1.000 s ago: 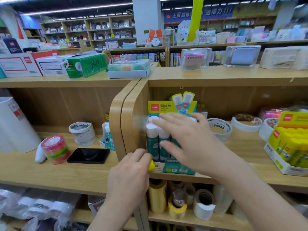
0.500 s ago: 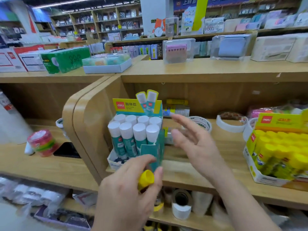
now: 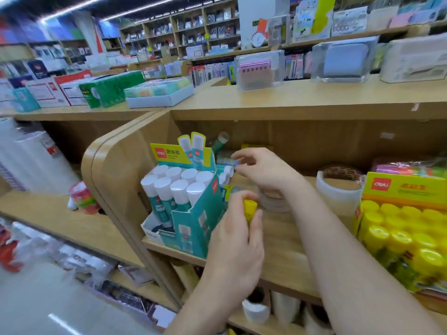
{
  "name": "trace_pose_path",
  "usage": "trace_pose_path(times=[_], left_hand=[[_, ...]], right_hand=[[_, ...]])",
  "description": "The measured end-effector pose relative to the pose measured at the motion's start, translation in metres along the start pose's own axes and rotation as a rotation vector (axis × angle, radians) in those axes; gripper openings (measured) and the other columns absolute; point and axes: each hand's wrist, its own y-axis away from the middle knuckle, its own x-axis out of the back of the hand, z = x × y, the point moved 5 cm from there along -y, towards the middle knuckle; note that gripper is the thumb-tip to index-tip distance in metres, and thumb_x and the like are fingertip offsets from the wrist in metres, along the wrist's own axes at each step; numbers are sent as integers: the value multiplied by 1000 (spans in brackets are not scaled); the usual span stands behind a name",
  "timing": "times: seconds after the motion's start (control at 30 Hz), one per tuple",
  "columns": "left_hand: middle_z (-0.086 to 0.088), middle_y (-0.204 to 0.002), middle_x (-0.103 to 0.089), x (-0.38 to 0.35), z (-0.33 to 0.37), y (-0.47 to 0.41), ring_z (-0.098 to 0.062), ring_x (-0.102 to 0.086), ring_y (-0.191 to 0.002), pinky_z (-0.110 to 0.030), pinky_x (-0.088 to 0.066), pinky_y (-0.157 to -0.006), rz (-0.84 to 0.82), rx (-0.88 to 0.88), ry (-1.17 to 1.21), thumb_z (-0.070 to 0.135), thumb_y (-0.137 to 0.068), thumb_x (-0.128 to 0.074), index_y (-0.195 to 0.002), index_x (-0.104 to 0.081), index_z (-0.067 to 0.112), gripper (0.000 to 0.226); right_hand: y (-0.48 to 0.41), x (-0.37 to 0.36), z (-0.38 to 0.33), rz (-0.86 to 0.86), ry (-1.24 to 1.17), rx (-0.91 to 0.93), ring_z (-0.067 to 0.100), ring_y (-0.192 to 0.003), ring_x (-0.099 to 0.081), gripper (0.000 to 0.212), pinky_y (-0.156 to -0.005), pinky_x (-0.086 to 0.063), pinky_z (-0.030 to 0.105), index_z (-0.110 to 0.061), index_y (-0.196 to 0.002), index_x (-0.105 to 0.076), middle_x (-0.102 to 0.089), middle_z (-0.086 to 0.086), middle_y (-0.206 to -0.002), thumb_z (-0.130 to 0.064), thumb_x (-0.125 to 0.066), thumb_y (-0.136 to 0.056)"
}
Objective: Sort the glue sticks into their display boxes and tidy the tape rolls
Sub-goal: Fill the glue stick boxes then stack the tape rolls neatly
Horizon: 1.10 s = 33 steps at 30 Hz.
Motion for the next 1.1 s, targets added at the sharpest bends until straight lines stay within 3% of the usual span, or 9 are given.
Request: trace_pose_path(times=[0.1,0.2,0.3,0.4,0.5,0.6,0.73,0.9,1.1], left_hand=[[19,-94,-56,10,-4,11,-1,-55,-90,-27,-45,-79,35,-26,-48,29,-98,-45,-110,-39,45,21],[26,-96,-51,13,-8,16,0,-49,-93,-19,-39,-77,25,-46,-127,30,-99,-43,-115,-40,43,21],[23,-96,-49,15,-12,16,-4,-49,-92,-18,-37,-75,27,-45,-163,29,-100,-42,-117,-42,39,20],[18,-99,-53,15,-18,14,-7,-50,-92,-22,-40,-76,15,-26,-193,30,-100,-41,-118,-41,38,20],[13,-110,-56,12,-24,10,-12,-53,-99,-29,-43,-82,-10,-16,-253,31,-100,-40,-124,-41,35,24],[12,-122,-55,7,-27,10,-17,-55,-107,-35,-47,-87,-30,-7,-308,44,-96,-28,-129,-39,34,36],[6,-126,-48,1,-27,10,-25,-59,-99,-41,-51,-79,-47,-77,-380,43,-88,-19,-134,-33,34,49],[3,-120,-46,0,-34,5,-27,-61,-84,-41,-52,-67,-38,-107,-483,24,-91,-38,-139,-31,33,49],[-3,-120,-38,-4,-36,-2,-32,-60,-86,-43,-45,-65,-133,-23,-622,24,-98,-40,-146,-18,35,54]], right_hand=[[-26,-28,-11,-175,219,26,20,-122,-52,42,-96,-42,28,-23,-135,-54,-52,3,-140,-26,-57,-93],[-46,-47,-8,-304,381,-27,22,-123,-51,54,-83,-40,26,-29,-141,-46,-49,1,-143,-40,-60,-91],[-57,-51,-9,-329,539,-33,23,-110,-59,58,-85,-49,28,-23,-134,-53,-59,2,-131,-46,-68,-83],[-59,-46,-18,-393,630,-46,22,-87,-64,41,-73,-54,29,-9,-112,-63,-68,6,-108,-36,-72,-82],[-57,-39,-26,-485,669,-87,25,-82,-63,34,-71,-53,33,-6,-100,-61,-66,7,-94,-33,-71,-83],[-60,-42,-29,-437,738,-29,22,-77,-61,39,-68,-54,32,-7,-93,-60,-64,4,-85,-43,-71,-82],[-62,-58,-26,-364,700,23,22,-80,-66,35,-72,-56,33,-12,-99,-65,-70,4,-95,-43,-68,-84],[-48,-28,-26,-578,925,-114,27,-91,-59,37,-83,-53,34,-18,-95,-56,-58,2,-97,-45,-74,-77],[-32,-15,-3,-638,918,-299,29,-104,-59,67,-93,-51,42,-12,-122,-58,-55,3,-110,-52,-77,-71]])
